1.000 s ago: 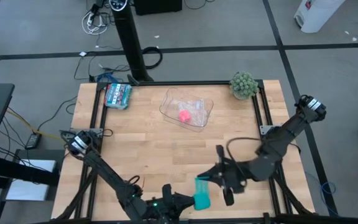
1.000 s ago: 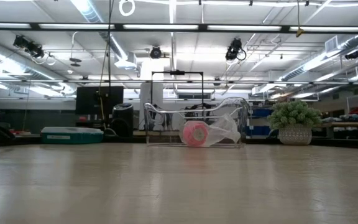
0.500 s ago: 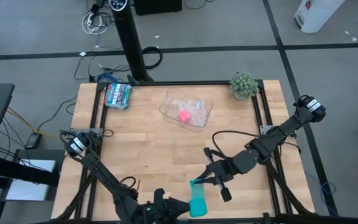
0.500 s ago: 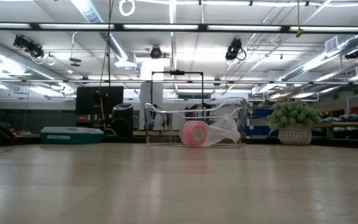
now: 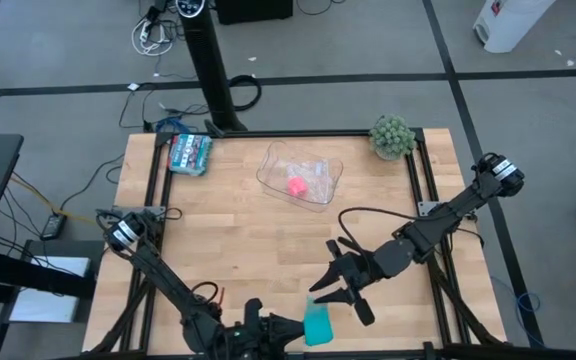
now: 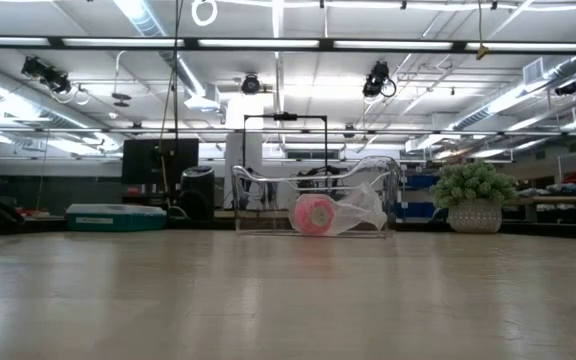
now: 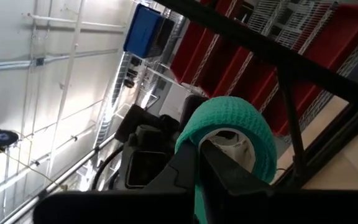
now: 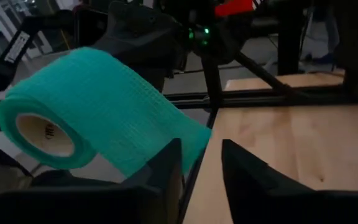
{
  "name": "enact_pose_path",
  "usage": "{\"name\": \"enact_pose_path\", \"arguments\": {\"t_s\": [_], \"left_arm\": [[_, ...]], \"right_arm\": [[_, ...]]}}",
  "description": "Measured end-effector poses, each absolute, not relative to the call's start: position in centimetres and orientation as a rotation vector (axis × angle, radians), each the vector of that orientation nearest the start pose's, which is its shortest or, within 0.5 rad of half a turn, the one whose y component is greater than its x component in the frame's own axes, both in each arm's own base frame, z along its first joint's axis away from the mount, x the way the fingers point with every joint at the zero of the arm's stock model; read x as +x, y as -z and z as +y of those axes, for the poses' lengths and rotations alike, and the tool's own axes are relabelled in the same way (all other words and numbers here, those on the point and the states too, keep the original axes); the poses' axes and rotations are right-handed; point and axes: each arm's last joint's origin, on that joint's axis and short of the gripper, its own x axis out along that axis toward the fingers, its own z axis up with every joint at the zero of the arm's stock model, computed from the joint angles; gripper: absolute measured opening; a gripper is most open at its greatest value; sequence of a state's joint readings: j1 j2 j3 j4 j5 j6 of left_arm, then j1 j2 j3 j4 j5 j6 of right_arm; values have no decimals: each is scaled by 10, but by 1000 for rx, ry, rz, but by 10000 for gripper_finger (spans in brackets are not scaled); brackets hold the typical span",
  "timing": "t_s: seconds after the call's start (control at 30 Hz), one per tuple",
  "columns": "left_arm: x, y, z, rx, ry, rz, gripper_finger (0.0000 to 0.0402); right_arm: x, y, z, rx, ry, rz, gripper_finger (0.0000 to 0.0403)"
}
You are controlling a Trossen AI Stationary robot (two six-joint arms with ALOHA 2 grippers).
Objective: Roll bandage
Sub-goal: Roll the blue bandage
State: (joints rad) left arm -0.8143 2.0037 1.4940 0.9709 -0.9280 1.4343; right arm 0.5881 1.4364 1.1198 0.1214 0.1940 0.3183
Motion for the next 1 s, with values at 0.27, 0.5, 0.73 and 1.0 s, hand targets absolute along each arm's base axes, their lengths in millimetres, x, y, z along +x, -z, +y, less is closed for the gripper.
{"name": "enact_pose_path", "arguments": {"t_s": [0.27, 0.5, 0.73, 1.0], "left_arm": [[326, -313, -311, 1066, -313, -128, 12], [323, -313, -313, 1062, -317, -115, 12], [315, -313, -319, 1044, -334, -82, 12], [308, -321, -317, 837, -389, -112, 12]], "right_arm": [[282, -328, 173, 372, -325, 247, 127], [287, -322, 157, 553, -277, 365, 125], [274, -341, 138, 468, -340, 341, 125], [239, -347, 180, -122, -221, 192, 108]]}}
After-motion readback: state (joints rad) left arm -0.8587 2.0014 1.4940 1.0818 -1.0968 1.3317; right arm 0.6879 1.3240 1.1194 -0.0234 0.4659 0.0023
